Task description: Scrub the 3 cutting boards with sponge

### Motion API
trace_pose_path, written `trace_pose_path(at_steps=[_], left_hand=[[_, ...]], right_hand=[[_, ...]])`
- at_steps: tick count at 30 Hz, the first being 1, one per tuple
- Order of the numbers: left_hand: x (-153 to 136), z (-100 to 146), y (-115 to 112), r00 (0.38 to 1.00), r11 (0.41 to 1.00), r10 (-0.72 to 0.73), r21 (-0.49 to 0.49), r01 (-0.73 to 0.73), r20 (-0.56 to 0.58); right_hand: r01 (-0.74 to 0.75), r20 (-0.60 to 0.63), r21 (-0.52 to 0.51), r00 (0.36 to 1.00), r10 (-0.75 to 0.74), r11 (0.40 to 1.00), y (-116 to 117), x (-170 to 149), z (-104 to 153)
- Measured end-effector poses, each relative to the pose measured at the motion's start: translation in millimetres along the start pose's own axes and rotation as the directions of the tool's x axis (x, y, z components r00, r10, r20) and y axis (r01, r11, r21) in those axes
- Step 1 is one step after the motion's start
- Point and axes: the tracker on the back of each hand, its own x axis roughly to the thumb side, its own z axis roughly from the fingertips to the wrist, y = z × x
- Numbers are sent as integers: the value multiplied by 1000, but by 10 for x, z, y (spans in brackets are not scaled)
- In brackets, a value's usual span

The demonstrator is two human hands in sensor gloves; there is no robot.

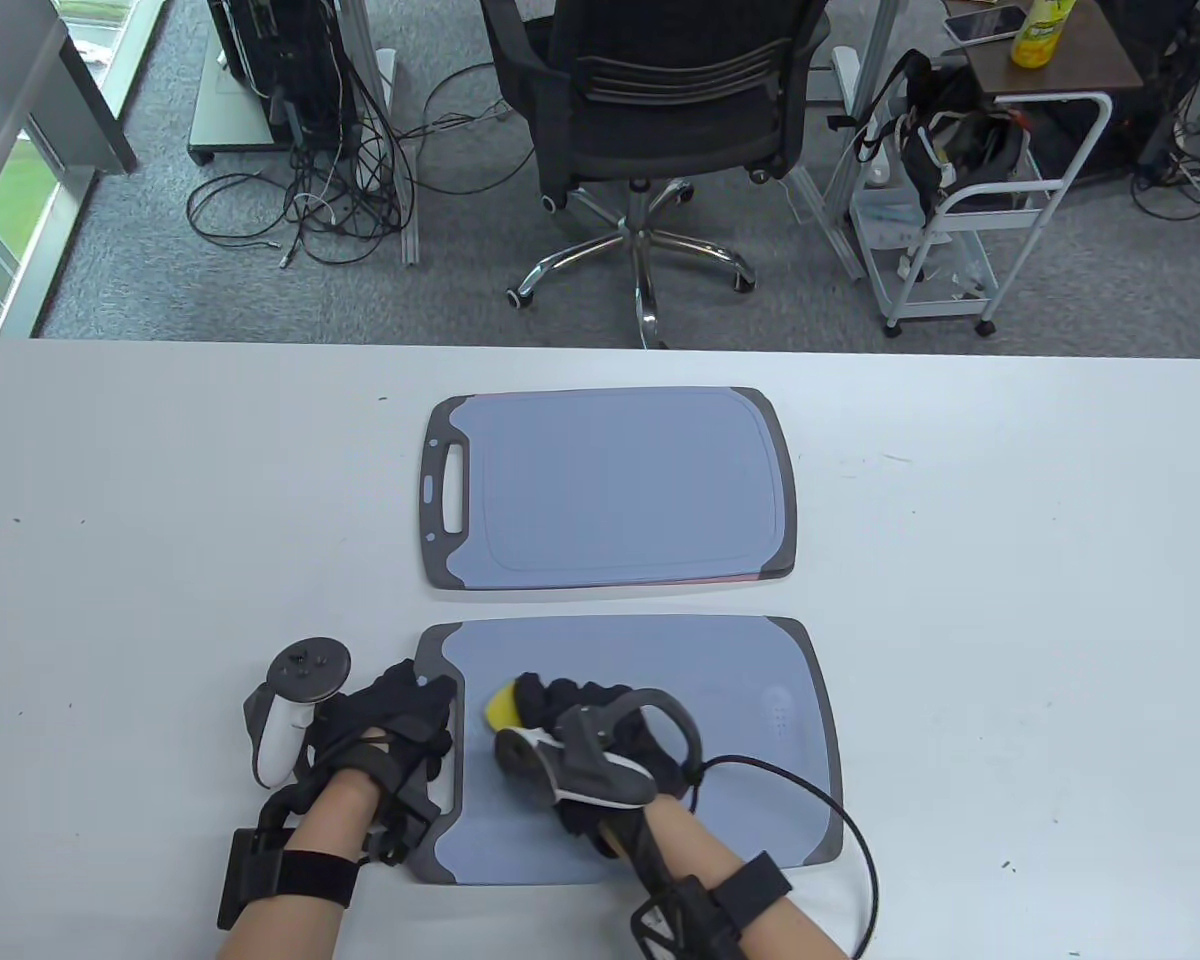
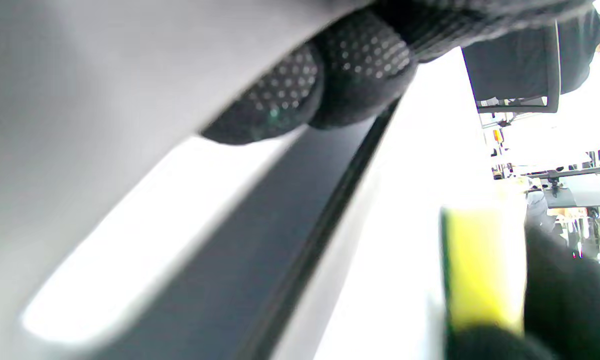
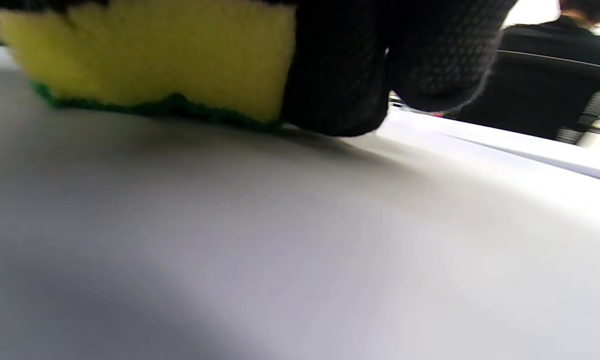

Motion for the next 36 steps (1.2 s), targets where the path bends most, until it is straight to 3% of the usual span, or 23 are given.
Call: trace_pose_path(at_steps=[3,6,7,9,11,13,15,16,18,20,23,25,28,30,34,36], left_hand=[[0,2,-1,1000,1000,0,1,0,0],[-2,-1,2,1000,1000,1,1,-1,-2],[0,-1,2,1000,1000,1,1,-1,-3],[3,-3,4,1000,1000,0,2,0,-4],[3,-1,4,1000,1000,-2,3,2,-4],[1,-2,4,1000,1000,-3,4,3,-4],[-1,-4,6,1000,1000,-3,4,3,-4],[-2,-3,6,1000,1000,-2,4,2,-4],[-6,-3,9,1000,1000,1,6,-1,-8],[-7,-1,8,1000,1000,7,7,-7,-12],[-8,2,5,1000,1000,12,7,-12,-10],[-10,1,4,1000,1000,15,7,-15,-12],[-17,-5,10,999,999,33,-5,-33,-16],[-18,-5,11,999,999,32,-3,-32,-15],[-18,-2,8,1000,1000,22,5,-22,-13],[-17,-3,8,1000,1000,22,5,-22,-13]], right_hand=[[13,-200,32,980,-6,999,155,-764,312],[90,-413,79,909,-50,993,301,-1454,645],[111,-463,56,883,-73,992,315,-1521,724],[107,-449,40,890,-78,993,334,-1648,739],[76,-418,56,907,-46,996,296,-1447,615],[97,-224,74,971,-78,993,226,-1116,438],[147,-122,20,982,-144,989,129,-574,279],[140,0,33,990,-140,990,81,-256,181],[62,155,-3,986,-61,998,-23,442,73],[15,284,-24,959,-8,1000,-90,870,25],[5,302,-38,953,7,999,-116,1082,5],[18,295,-32,956,-8,999,-84,917,35],[13,157,-11,988,-11,1000,18,372,172],[15,13,7,1000,-15,1000,128,-215,379],[40,-300,15,953,-34,999,368,-1270,847],[70,-371,0,926,-65,998,415,-1528,974]])
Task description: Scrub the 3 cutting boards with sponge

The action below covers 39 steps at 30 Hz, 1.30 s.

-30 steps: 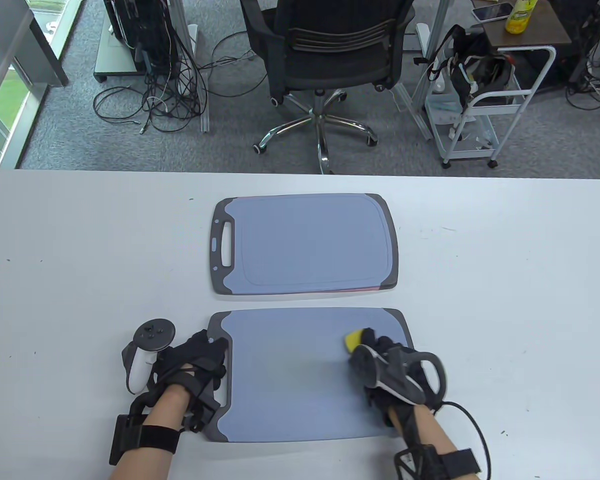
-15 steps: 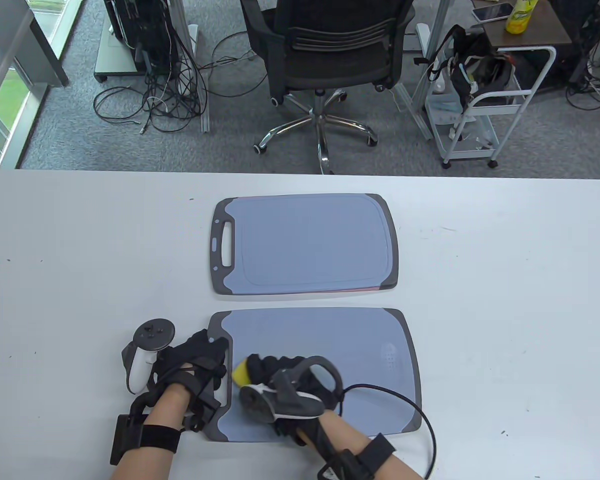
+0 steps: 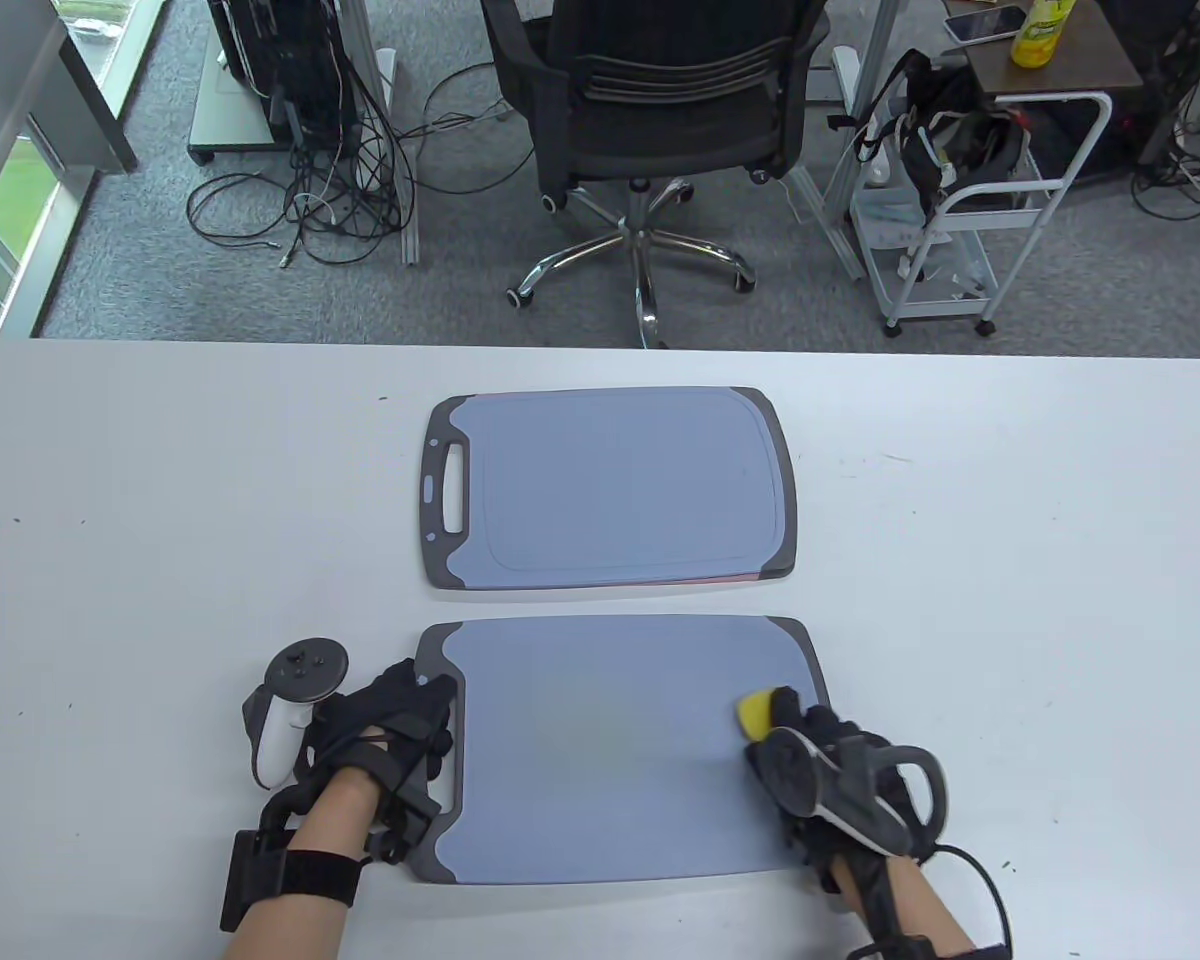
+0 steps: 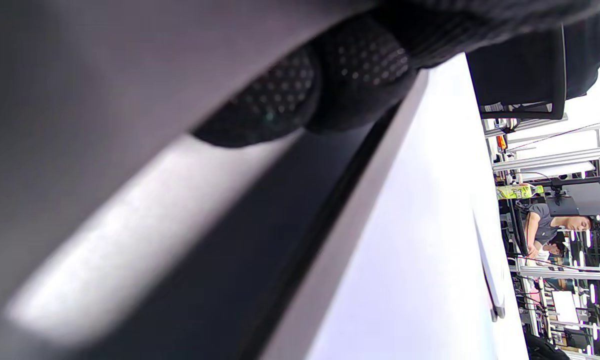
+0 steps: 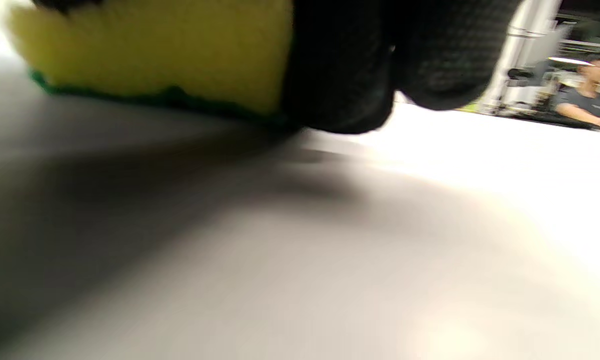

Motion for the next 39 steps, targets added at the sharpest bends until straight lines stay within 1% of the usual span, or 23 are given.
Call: trace_pose_path(at_steps=[2,3,4,6,7,8,9,11,13,14,17,19,23,24,25,28,30,32,34,35,36,37,39], left_hand=[[-2,-1,2,1000,1000,0,0,0,0],[-1,0,1,1000,1000,-2,1,2,0],[-1,0,1,1000,1000,-2,1,2,0],[-2,0,2,1000,1000,-3,1,3,1],[-3,-1,2,1000,1000,-3,1,3,1],[-8,-2,6,1000,1000,5,-3,-5,-2],[-15,-3,10,1000,1000,16,-6,-16,-4],[-23,-4,12,1000,1000,26,-12,-26,-4],[-24,-7,10,1000,1000,22,-5,-22,-6],[-25,-8,10,1000,1000,22,-4,-22,-6],[-30,-14,12,1000,999,29,-14,-30,-4],[-29,-14,12,1000,999,31,-13,-31,-6],[-28,-17,13,999,999,36,-17,-36,-7],[-27,-16,11,999,999,34,-16,-34,-6],[-26,-16,11,1000,999,31,-12,-31,-6],[-23,-14,6,1000,1000,22,-5,-22,-5],[-22,-17,7,1000,1000,21,-5,-21,-5],[-22,-19,8,1000,1000,21,-6,-21,-5],[-23,-19,8,1000,1000,20,-5,-20,-5],[-22,-19,8,1000,1000,19,-5,-19,-4],[-22,-19,8,1000,1000,18,-5,-18,-4],[-22,-21,6,1000,1000,21,-4,-21,-7],[-21,-17,9,1000,1000,18,-2,-18,-6]], right_hand=[[11,22,25,1000,-11,1000,-9,14,-5],[-17,65,1,998,17,1000,-31,163,-14],[-19,157,8,987,18,1000,-42,329,-42],[11,251,10,968,-13,1000,-60,756,-40],[3,329,10,944,-6,1000,-100,1115,-50],[1,410,-7,912,2,1000,-136,1375,-39],[-2,502,-10,865,7,1000,-179,1786,5],[-32,606,-40,794,50,999,-234,2315,104],[-27,690,-47,722,52,999,-268,2680,195],[-28,701,-53,711,57,998,-273,2808,239],[-68,692,-93,713,114,993,-258,2794,261],[-62,637,-82,764,100,995,-213,2512,229],[-104,461,-80,878,130,991,-108,1603,122],[-101,368,-56,923,115,993,-61,1217,109],[-99,318,-42,942,107,994,-40,1030,108],[-49,92,10,995,48,999,55,143,171],[-7,32,21,999,6,1000,58,-46,173],[-13,58,22,998,12,1000,35,63,151],[-57,176,-3,983,57,998,9,397,98],[-12,258,-13,966,15,1000,-2,685,68],[12,288,-34,958,-2,999,-20,883,73],[2,404,-14,915,4,1000,-52,1254,39],[-28,524,-17,851,33,999,-98,1822,82]])
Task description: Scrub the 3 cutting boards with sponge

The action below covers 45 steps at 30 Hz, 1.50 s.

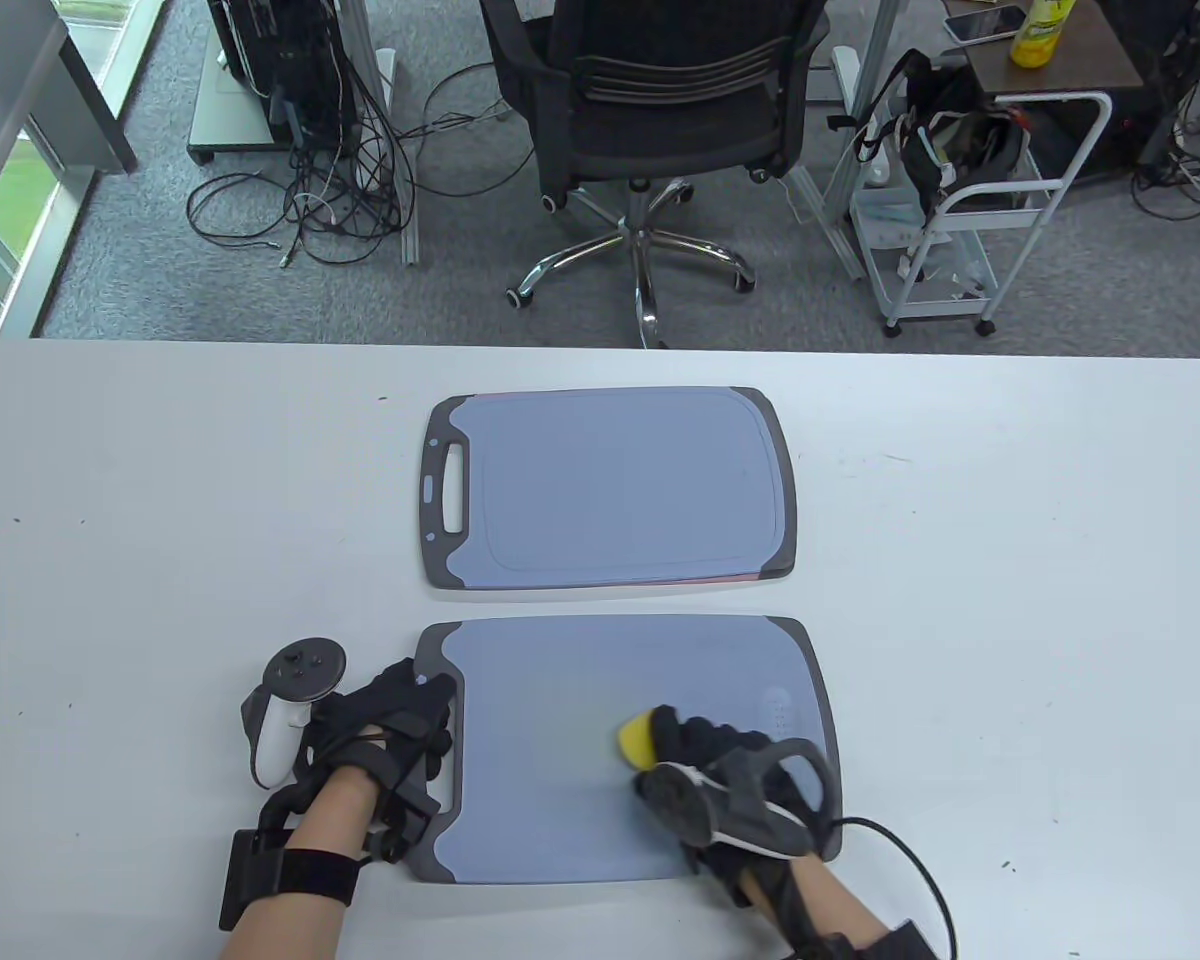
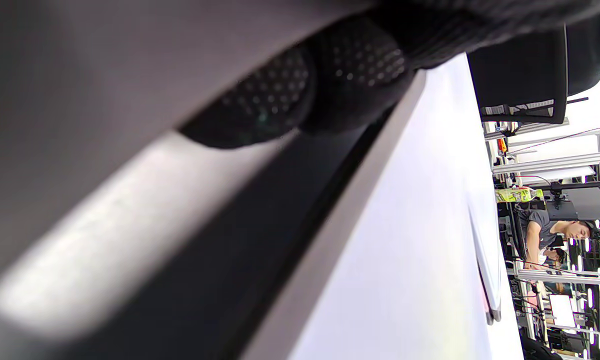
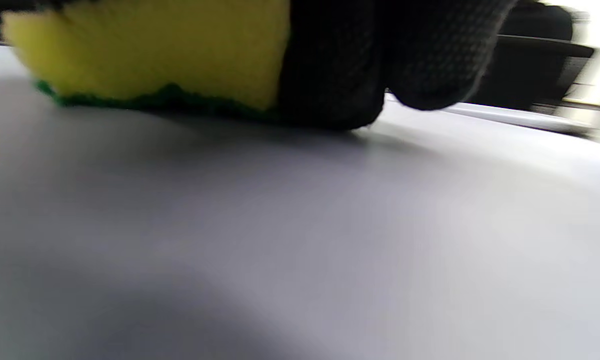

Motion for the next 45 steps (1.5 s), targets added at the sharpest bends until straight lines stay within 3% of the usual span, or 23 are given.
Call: trace_pose_path(at_steps=[3,5,7,9,14,18,21,23,25,28,32,34,36,38,41,45], left_hand=[[-1,2,2,1000,1000,5,0,-5,1],[0,2,0,1000,1000,3,2,-3,1],[-2,-1,4,1000,1000,10,-6,-10,2],[1,1,-2,1000,1000,5,2,-5,-1],[3,3,0,1000,1000,4,0,-4,2],[3,4,0,1000,1000,4,-2,-4,2],[2,1,2,1000,1000,2,-3,-2,3],[1,0,3,1000,1000,-1,-2,1,3],[0,0,2,1000,1000,-2,-2,2,3],[-2,0,2,1000,1000,-3,-1,3,4],[-3,-4,5,1000,1000,-8,2,8,3],[-3,-3,5,1000,1000,-10,3,10,4],[-7,-8,8,1000,1000,-7,-1,7,5],[-7,-9,7,1000,1000,-3,-4,4,5],[-7,-10,8,1000,1000,-5,0,5,2],[-5,-9,4,1000,1000,-4,-1,4,4]], right_hand=[[-15,204,-25,979,20,1000,-126,771,-304],[-19,233,-41,972,28,999,-164,1010,-371],[-78,222,-38,971,85,996,-160,996,-356],[-34,187,-38,981,41,999,-111,803,-269],[-56,-93,-26,994,53,998,40,-230,349],[10,-403,11,915,-5,1000,145,-1182,1029],[53,-480,14,876,-39,999,156,-1436,1205],[41,-456,-8,889,-40,999,123,-1341,1098],[15,-286,13,958,-10,1000,68,-1062,837],[46,-109,-11,993,-47,999,-46,-427,387],[16,174,-12,985,-13,1000,-216,615,-108],[0,239,-35,971,8,999,-252,939,-216],[-47,237,-52,970,58,998,-271,1044,-252],[-73,232,-38,969,80,997,-272,917,-194],[-117,109,33,988,113,993,-223,385,61],[-55,-175,59,982,64,997,-55,-654,685]])
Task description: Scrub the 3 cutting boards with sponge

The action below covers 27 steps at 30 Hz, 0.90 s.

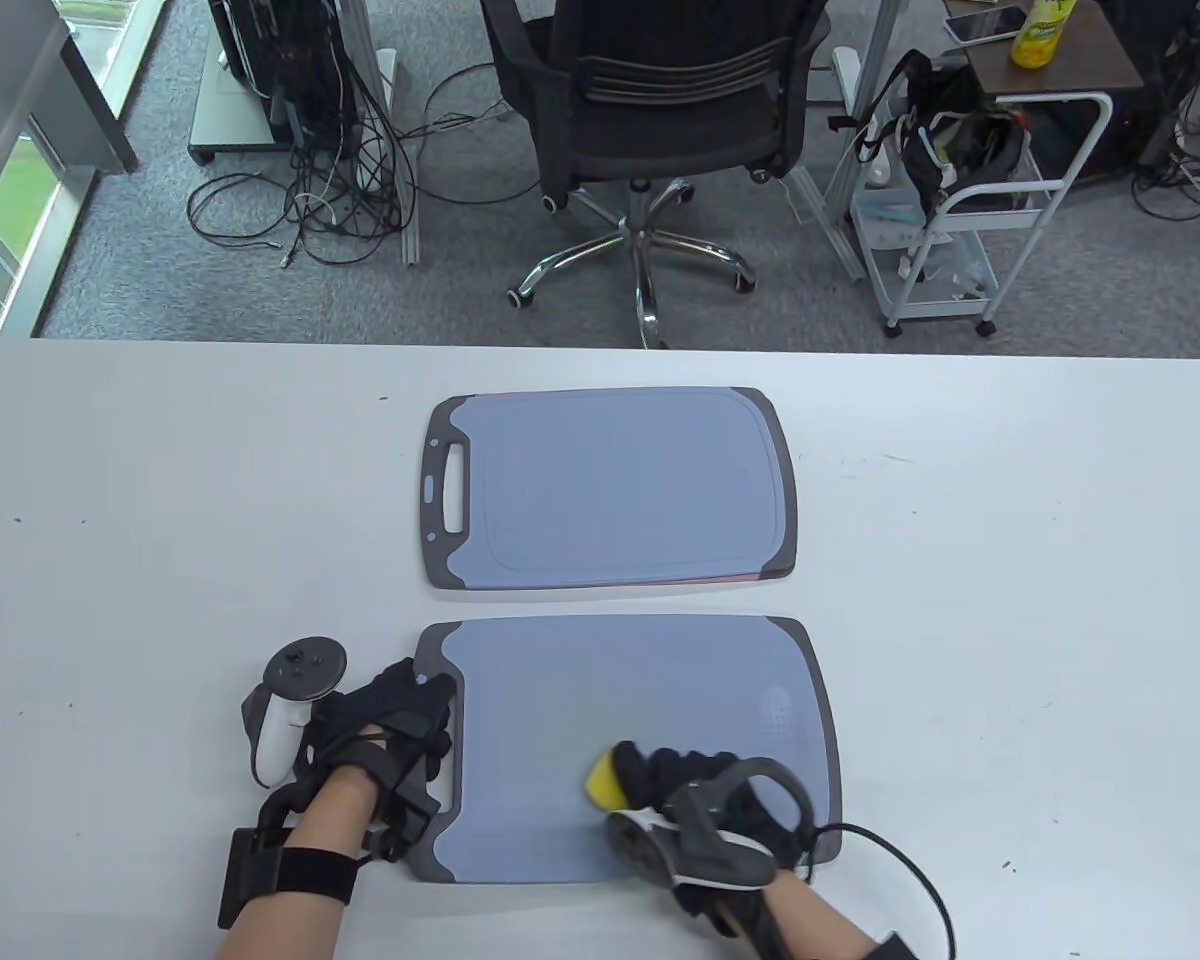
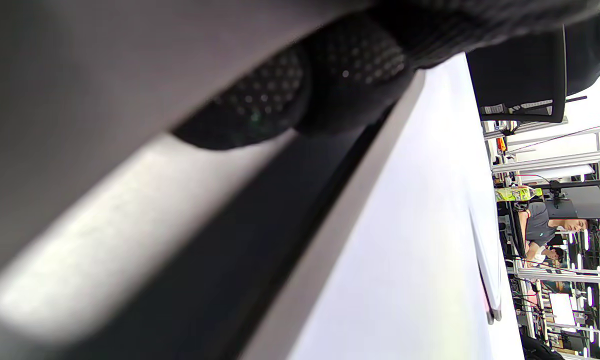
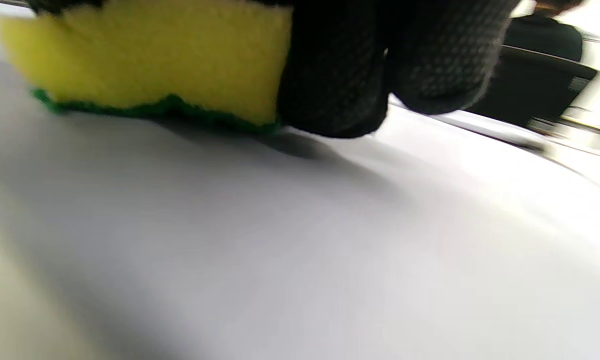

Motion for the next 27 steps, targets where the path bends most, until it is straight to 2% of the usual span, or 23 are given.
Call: trace_pose_path(at_steps=[1,3,6,8,9,12,15,17,19,21,23,27], left_hand=[[-1,-2,0,1000,1000,0,-1,0,1],[0,-4,-1,1000,1000,-1,-1,1,2],[4,-6,-1,1000,1000,-7,0,7,1],[0,-7,1,1000,1000,-8,0,8,2],[1,-7,-1,1000,1000,-8,0,8,3],[-2,-2,-7,1000,1000,-17,9,16,4],[-4,-3,-2,1000,1000,-23,17,23,-3],[0,-6,-2,1000,999,-29,22,29,-5],[-3,-7,1,999,999,-32,28,33,-5],[2,5,-4,999,999,-34,41,34,-3],[14,19,-15,998,996,-58,69,58,0],[-1,-14,-2,1000,1000,-6,16,7,-10]], right_hand=[[39,-97,5,995,-39,999,81,-308,148],[87,-235,-4,968,-86,996,187,-703,348],[131,-273,-8,953,-128,991,223,-817,410],[41,-236,-19,971,-44,999,159,-621,302],[47,-110,3,993,-46,999,117,-452,191],[91,75,-51,993,-87,995,-45,292,-138],[72,273,-89,961,-45,993,-210,1127,-390],[54,350,-103,937,-15,993,-277,1507,-469],[34,358,-121,934,12,992,-306,1654,-494],[14,348,-103,937,23,995,-290,1554,-467],[0,285,-90,958,26,996,-234,1290,-386],[-36,67,-41,997,39,999,-51,340,-17]])
